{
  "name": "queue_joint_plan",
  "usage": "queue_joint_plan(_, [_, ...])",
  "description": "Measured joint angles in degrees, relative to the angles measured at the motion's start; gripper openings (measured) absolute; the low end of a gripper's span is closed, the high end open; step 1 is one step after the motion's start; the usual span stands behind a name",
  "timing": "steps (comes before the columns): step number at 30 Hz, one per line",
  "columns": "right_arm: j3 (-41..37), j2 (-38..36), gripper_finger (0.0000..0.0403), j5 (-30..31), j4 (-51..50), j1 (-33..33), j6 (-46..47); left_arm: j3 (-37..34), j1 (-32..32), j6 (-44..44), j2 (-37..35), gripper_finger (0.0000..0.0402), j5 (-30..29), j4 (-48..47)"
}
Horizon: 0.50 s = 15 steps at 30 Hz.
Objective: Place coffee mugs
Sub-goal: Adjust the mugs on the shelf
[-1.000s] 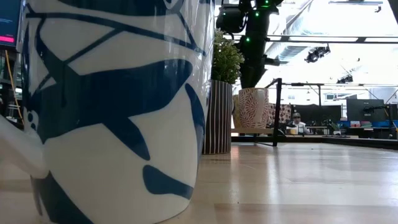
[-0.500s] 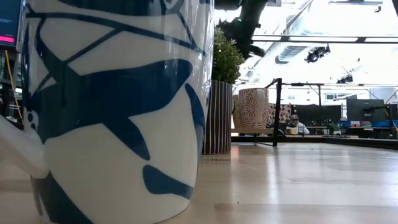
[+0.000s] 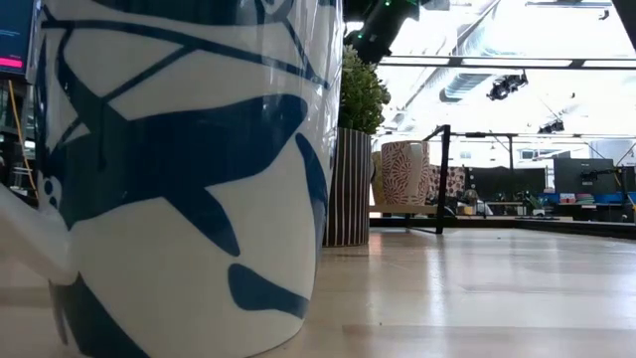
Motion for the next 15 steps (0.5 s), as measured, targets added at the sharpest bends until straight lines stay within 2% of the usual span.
queue_joint_plan(15, [0.0,4.7,0.0075,0.4,-2.9,-0.7,-0.5,0.0,0.0,-0.6,0.0,0.0049,0.1,0.3])
